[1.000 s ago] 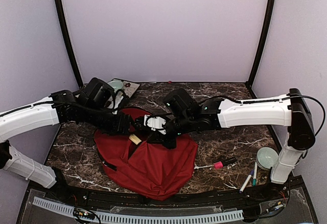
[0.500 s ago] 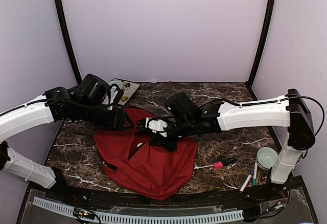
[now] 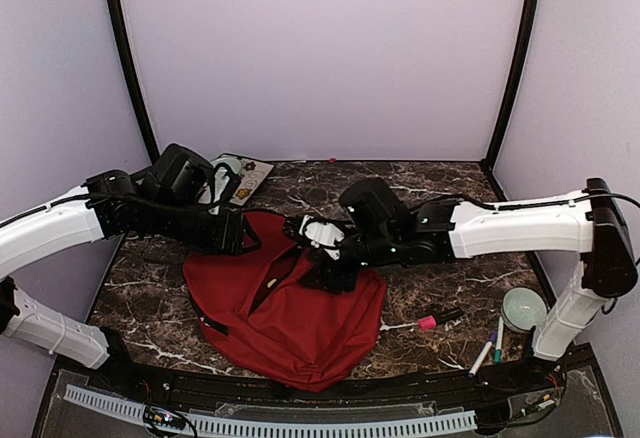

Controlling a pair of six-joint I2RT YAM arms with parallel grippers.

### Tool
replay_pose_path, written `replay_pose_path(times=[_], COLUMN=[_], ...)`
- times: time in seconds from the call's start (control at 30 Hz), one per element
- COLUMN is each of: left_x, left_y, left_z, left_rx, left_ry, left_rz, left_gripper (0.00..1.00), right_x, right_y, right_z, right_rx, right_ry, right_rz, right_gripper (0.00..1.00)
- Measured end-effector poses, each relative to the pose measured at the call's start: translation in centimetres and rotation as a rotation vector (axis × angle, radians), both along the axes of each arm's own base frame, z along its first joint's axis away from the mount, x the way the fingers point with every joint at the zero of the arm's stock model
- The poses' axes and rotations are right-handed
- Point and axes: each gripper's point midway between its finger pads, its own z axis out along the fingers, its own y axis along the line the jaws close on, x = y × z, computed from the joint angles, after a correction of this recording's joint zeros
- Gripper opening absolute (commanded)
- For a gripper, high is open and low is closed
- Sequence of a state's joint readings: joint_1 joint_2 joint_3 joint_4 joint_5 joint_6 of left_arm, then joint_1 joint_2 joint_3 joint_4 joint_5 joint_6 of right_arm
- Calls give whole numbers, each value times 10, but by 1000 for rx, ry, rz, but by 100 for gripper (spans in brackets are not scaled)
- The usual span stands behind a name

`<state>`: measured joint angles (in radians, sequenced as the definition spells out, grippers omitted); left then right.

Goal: Pack the student bag
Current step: Place the lower front pocket of the student bag, then pick up the pen from the center of the board.

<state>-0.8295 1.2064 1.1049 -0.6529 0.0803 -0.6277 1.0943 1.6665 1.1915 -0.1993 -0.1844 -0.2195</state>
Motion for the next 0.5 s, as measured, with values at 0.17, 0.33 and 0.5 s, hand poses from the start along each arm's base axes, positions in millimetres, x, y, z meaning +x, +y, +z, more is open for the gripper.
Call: replay_pose_path(times=[0.17, 0.33, 0.5], left_x=[0, -3, -5], left_y=[3, 7, 10], left_z=[7, 13, 9], left_rx=[-13, -28, -23], left_ry=[-20, -38, -36], left_rz=[7, 14, 18], left_gripper=[59, 59, 59], right_x=[20, 44, 83], right_y=[-32, -73, -163], right_z=[60, 63, 17], right_rx=[153, 163, 19], right_ry=[-49, -11, 166], right_rz=[-244, -519, -998], right_gripper=[75, 85, 86])
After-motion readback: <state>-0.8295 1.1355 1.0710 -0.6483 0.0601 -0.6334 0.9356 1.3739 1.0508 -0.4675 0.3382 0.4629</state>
